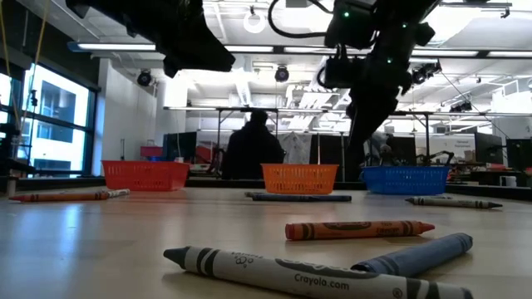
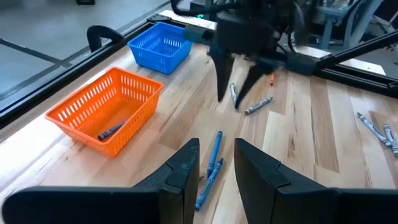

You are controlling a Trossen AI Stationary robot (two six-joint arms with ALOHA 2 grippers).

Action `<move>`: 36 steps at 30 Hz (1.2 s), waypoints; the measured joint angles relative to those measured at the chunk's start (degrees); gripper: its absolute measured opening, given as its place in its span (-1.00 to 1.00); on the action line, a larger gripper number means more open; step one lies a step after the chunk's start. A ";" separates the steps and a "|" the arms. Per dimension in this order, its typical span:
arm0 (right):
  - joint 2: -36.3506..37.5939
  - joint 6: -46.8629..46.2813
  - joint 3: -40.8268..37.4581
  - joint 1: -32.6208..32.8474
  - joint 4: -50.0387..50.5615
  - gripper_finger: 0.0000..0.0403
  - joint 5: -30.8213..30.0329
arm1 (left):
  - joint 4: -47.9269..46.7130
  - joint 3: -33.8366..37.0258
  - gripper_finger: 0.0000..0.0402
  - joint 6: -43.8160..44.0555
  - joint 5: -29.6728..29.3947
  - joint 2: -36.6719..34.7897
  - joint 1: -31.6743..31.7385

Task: Sort crayons
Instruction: Put the blue crayon into the orange bin

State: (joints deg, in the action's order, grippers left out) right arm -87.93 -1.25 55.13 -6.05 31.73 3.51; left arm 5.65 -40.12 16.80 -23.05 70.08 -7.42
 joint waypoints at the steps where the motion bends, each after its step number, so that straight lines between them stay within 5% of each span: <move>1: -0.83 0.48 0.00 0.39 -0.88 -0.44 0.00 | -0.01 0.00 -0.56 0.00 0.02 0.00 0.00; 12: -10.53 2.93 0.00 1.08 -9.59 -0.44 0.08 | -2.35 -0.04 -0.56 0.03 0.24 0.00 -0.24; 36: -16.38 -0.81 0.24 1.08 -11.94 -0.51 -1.41 | -4.44 -0.04 -0.56 0.04 0.46 0.00 -2.28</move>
State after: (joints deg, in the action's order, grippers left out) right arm -104.31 -2.06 55.37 -4.97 19.79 2.10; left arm 1.21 -40.16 16.84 -22.59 70.08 -9.70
